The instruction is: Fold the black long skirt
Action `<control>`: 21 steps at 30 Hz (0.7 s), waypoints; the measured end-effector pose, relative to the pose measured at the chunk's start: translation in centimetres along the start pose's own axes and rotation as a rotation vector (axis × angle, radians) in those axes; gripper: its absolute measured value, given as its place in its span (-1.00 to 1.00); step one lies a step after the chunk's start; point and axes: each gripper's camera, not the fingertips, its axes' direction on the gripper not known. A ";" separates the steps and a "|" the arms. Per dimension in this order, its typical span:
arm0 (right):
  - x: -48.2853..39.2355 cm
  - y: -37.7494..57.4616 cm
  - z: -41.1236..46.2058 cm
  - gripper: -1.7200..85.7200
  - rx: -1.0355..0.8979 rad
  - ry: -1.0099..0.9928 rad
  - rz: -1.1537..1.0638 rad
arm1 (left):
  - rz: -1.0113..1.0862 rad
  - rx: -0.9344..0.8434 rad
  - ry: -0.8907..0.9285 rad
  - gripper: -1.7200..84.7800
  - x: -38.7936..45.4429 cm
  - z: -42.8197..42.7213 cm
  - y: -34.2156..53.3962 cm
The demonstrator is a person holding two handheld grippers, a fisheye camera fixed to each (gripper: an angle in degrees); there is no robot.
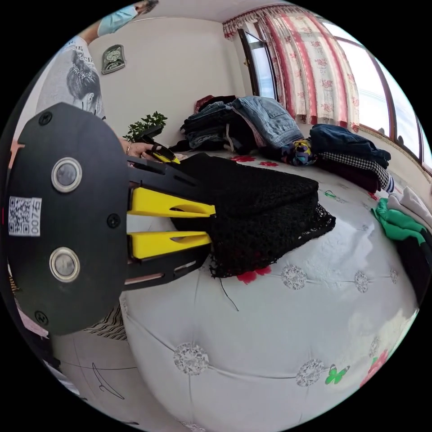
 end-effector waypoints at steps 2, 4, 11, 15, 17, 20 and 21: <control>-0.5 -0.5 -1.0 -0.90 0.037 -0.016 -0.008 | -0.066 0.042 0.063 -0.73 -1.7 -2.0 2.4; -2.9 -0.8 -1.7 -0.92 0.076 0.021 -0.089 | -0.095 0.057 0.090 -0.72 -2.8 -3.1 4.4; -23.3 0.8 4.0 -0.94 -0.054 0.291 -0.922 | -0.219 0.067 0.211 -0.69 -6.3 -4.7 11.9; -29.4 6.3 12.0 -0.92 -0.293 0.327 -1.324 | -0.288 0.100 0.286 -0.68 -8.4 -4.6 14.8; -29.6 9.1 17.3 -0.91 -0.480 0.294 -1.414 | -0.319 0.110 0.313 -0.68 -9.8 -4.5 16.3; -28.1 10.4 21.1 -0.88 -0.634 0.232 -1.357 | -0.358 0.123 0.352 -0.67 -11.7 -4.6 18.1; -27.8 10.3 21.3 -0.87 -0.647 0.215 -1.338 | -0.365 0.127 0.357 -0.67 -12.1 -4.6 18.4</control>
